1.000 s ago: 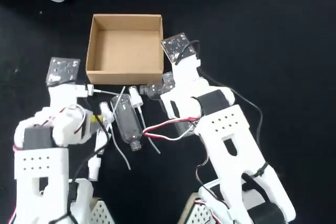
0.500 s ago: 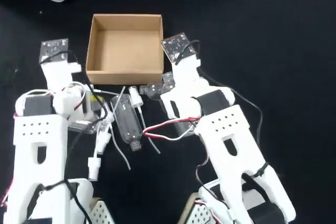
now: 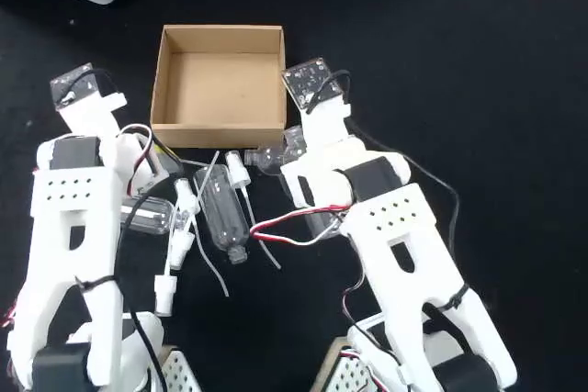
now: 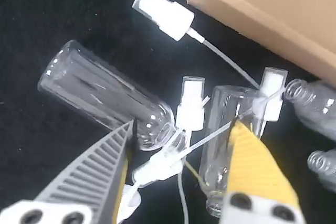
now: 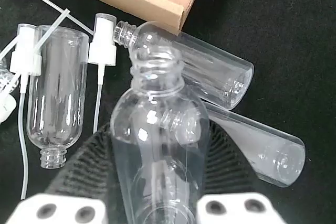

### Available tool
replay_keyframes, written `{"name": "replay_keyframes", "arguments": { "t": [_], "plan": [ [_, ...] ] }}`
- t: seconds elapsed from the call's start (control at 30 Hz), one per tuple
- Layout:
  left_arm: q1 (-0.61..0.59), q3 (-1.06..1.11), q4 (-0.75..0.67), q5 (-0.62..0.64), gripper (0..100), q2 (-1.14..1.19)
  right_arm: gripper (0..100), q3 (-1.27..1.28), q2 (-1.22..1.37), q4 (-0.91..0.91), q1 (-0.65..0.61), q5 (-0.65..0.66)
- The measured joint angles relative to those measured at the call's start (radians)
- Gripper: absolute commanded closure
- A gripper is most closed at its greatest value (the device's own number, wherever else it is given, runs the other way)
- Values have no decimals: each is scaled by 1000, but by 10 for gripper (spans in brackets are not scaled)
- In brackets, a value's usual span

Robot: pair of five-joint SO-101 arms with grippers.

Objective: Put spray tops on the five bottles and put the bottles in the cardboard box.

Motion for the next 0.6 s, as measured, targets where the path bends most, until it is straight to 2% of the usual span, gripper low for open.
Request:
{"name": "replay_keyframes", "arguments": {
  "t": [0.2, 0.4, 0.6],
  "plan": [
    [0, -15, -6, 106, 744, 3, 949, 0, 0, 0, 0, 0],
    [2, -15, -17, 126, 979, 3, 949, 0, 0, 0, 0, 0],
    [2, -15, -78, 170, 891, 3, 949, 0, 0, 0, 0, 0]
  ]
}}
